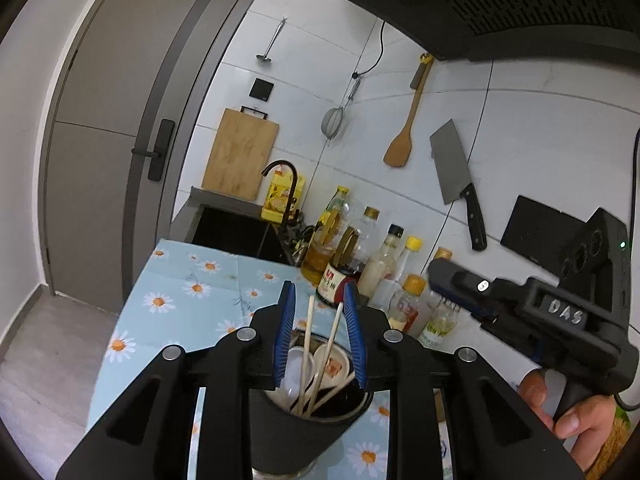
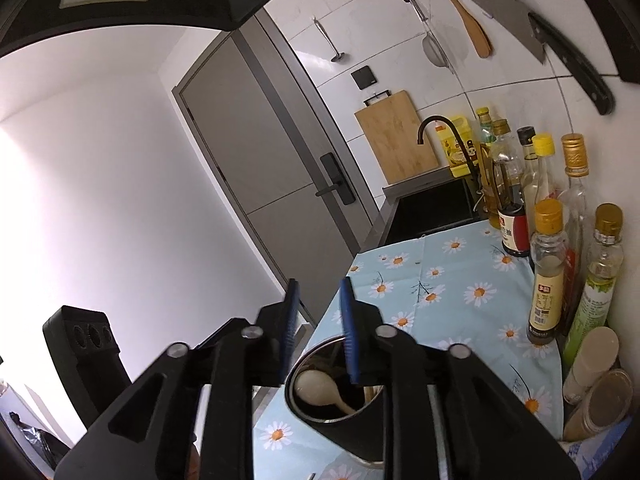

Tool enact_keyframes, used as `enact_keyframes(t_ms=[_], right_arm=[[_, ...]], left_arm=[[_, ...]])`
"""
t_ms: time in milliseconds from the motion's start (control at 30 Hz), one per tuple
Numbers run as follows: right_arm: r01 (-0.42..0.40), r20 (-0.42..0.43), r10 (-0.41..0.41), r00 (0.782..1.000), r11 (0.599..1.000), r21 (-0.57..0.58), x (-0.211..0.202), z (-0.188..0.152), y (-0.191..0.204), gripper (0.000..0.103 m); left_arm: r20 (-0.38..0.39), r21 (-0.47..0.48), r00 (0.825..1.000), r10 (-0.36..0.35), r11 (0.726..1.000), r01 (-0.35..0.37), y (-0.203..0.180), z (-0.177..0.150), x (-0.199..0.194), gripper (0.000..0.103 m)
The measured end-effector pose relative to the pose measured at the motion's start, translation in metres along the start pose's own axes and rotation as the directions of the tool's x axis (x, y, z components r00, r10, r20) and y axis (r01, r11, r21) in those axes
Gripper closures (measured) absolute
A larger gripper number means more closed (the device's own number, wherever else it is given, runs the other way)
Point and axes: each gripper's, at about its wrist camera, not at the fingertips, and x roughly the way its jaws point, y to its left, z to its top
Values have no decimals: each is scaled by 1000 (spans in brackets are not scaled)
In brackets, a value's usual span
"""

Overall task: Organize utensils
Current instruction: 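Open the left tool to drop its chopstick while the right tool releases its chopstick into the cup, then move both open tools back down to the remaining chopsticks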

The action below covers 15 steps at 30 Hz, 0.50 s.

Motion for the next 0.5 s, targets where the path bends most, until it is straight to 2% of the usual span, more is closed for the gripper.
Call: enact_keyframes(t_ms=[333, 400, 500], right_arm=[[-13, -54, 16, 998, 998, 56, -32, -11, 7, 72], [11, -83, -7, 996, 999, 51, -39, -15, 9, 63], [23, -105, -16, 994, 998, 64, -51, -22, 9, 62]], left_arm=[[-121, 10, 992, 26, 1000, -25, -6, -11, -35, 79], [-138, 15, 990, 32, 999, -30, -8, -13, -44, 79], [-163, 11, 986, 29, 1000, -27, -12, -17, -57, 79]])
